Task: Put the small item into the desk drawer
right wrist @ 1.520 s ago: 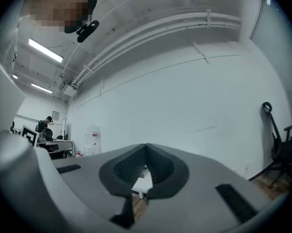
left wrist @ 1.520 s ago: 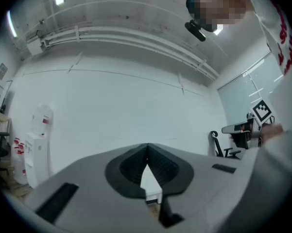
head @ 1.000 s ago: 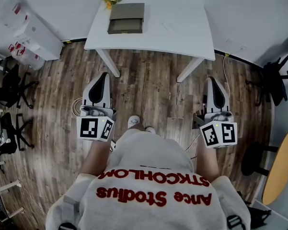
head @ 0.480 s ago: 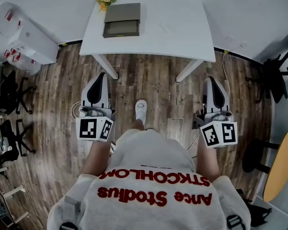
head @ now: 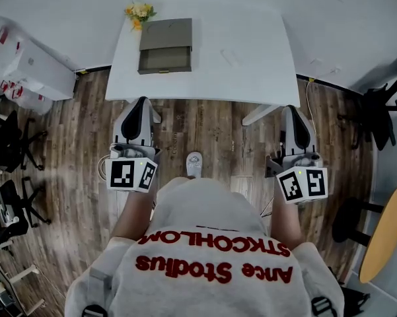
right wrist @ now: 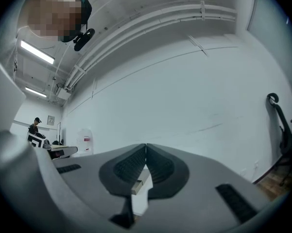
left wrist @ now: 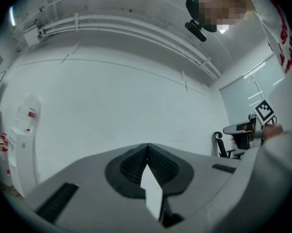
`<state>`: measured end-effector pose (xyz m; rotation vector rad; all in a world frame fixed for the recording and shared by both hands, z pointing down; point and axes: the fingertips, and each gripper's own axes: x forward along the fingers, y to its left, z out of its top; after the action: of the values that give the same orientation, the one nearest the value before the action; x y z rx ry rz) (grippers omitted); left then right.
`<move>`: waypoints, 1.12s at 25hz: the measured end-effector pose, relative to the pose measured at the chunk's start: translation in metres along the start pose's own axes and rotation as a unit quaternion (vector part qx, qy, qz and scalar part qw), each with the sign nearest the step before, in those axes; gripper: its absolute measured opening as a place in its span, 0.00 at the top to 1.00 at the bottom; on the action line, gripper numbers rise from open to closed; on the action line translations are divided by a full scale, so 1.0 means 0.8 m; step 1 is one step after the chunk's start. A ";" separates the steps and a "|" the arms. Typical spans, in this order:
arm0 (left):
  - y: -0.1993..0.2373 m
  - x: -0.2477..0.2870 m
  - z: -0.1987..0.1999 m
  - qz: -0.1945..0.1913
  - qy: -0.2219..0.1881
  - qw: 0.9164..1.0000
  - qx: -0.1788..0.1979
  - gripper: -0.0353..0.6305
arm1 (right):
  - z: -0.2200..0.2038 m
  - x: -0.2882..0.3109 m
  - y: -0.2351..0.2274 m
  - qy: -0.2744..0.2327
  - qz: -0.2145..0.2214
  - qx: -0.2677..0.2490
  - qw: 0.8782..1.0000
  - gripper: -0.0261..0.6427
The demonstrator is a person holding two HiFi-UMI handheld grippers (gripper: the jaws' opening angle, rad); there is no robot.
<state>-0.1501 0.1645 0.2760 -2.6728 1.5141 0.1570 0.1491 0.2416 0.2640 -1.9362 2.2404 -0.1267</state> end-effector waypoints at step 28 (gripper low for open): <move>0.096 0.148 -0.024 -0.033 0.001 0.999 -0.022 0.94 | -0.012 0.161 -0.011 0.005 -0.019 0.039 0.999 0.95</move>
<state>-0.1543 0.0218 0.2805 -2.7531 1.4377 0.1872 0.1383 0.1127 0.2646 -1.9428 2.1711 -0.2262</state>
